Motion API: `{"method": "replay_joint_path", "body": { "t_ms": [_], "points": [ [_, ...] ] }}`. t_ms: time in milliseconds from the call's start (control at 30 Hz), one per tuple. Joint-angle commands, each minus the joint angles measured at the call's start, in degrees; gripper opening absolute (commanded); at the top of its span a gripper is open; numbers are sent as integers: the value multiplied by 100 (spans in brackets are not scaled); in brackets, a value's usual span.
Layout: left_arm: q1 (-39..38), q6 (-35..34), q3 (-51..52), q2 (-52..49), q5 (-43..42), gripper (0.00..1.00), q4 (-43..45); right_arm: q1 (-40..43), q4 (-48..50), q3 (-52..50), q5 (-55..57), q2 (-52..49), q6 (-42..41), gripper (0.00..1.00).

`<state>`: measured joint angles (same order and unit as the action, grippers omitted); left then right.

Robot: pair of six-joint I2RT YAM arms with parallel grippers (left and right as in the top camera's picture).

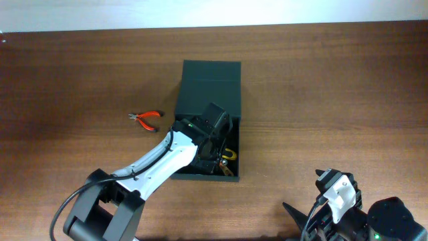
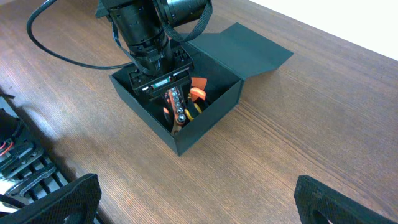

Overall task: Pack container
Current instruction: 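Lift the socket rail with the left gripper and lower it into the box, then release the socket rail and move the left gripper to the red pliers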

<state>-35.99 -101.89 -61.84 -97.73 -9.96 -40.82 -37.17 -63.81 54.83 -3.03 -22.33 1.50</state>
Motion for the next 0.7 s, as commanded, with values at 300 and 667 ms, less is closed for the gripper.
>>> {"method": "replay_joint_path", "body": {
  "t_ms": [300, 667],
  "points": [
    [44, 811, -651, 1460, 1464, 54, -398, 4, 15, -15, -35, 31, -50, 99],
    [2446, 3198, -1810, 1869, 2184, 99, -2470, 4, 15, -15, -35, 31, -50, 99]
  ]
}}
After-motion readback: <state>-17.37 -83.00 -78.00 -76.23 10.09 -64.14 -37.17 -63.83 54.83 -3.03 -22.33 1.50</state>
